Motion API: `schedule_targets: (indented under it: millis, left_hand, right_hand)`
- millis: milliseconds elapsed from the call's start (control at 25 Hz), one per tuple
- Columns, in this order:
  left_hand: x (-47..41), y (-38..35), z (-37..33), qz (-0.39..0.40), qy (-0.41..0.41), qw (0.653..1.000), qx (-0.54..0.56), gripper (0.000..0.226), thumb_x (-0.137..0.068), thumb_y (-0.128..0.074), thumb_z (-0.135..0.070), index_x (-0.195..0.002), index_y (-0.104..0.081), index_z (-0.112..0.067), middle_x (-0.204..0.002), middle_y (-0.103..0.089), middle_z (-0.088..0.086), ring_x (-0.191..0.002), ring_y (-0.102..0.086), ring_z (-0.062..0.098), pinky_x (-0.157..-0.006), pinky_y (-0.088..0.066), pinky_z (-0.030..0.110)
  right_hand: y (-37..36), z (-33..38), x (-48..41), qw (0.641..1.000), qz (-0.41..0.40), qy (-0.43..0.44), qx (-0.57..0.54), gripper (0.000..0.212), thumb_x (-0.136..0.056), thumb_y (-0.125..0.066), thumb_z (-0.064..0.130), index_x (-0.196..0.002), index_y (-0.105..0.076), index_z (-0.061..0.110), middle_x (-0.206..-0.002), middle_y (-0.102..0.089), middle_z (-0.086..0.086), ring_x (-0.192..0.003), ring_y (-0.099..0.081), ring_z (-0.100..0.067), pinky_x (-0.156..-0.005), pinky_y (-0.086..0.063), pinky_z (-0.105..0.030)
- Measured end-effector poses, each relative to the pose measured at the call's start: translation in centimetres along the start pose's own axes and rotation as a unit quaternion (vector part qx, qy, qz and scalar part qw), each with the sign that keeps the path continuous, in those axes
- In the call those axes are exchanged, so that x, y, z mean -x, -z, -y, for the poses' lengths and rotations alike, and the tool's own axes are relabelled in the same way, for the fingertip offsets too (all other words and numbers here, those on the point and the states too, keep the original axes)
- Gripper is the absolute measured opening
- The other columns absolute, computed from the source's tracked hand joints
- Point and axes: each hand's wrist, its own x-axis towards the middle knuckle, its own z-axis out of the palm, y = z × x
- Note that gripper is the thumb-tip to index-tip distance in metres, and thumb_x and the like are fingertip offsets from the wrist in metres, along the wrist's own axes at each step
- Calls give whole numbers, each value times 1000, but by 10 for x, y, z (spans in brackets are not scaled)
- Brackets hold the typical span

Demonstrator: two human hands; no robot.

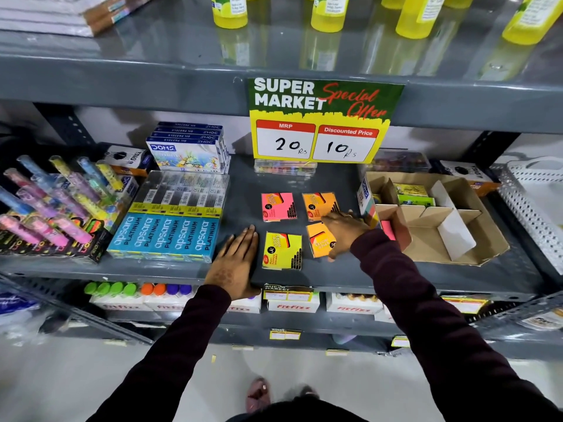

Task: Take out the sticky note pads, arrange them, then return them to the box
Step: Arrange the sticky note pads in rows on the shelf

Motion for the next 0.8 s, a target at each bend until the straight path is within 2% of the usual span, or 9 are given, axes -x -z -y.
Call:
schedule_targets:
  millis: [120,240,400,560,800]
  left_hand:
    - [-1,-1,0,2,0,1000,-6,128,-50,-69,-70,-141,-17,4,-151,-20,18,-137,-20,29,-111,-21,48]
    - [-2,-2,1,3,-3,1000,-6,129,-49,-66,-72,-141,-16,3,-150,-20,19,-137,-19,30,-111,-19,48]
    - [-3,-2,2,-4,-4,1000,20,128,-43,-66,-69,-139,-19,2,-148,-28,19,-134,-28,30,-110,-23,48]
    - [-2,0,1,-10,5,998,59,121,-48,-51,-69,-142,-17,-1,-151,-23,15,-136,-24,27,-111,-16,42]
    - [-3,1,1,-13,2,997,74,118,-51,-49,-71,-141,-22,0,-149,-26,17,-135,-26,28,-108,-13,41]
  right_hand:
    - [-4,-7,-2,999,-32,-5,-2,91,-67,-79,40,-141,-36,10,-148,-39,-9,-137,-34,-28,-119,-19,-44]
    - [5,-14,-5,996,-76,-6,-42,90,-69,-77,39,-143,-34,12,-150,-36,-9,-139,-32,-28,-119,-18,-41]
    - [27,-28,-26,986,-123,-41,-102,84,-73,-76,31,-143,-35,11,-150,-38,-12,-138,-32,-30,-116,-24,-36]
    - [31,-35,-47,984,-83,-59,-147,81,-74,-75,25,-144,-35,10,-151,-37,-11,-138,-35,-27,-112,-32,-32]
    - [36,-35,-56,985,-47,-54,-157,80,-75,-74,21,-144,-35,12,-151,-39,-10,-136,-40,-26,-109,-35,-30]
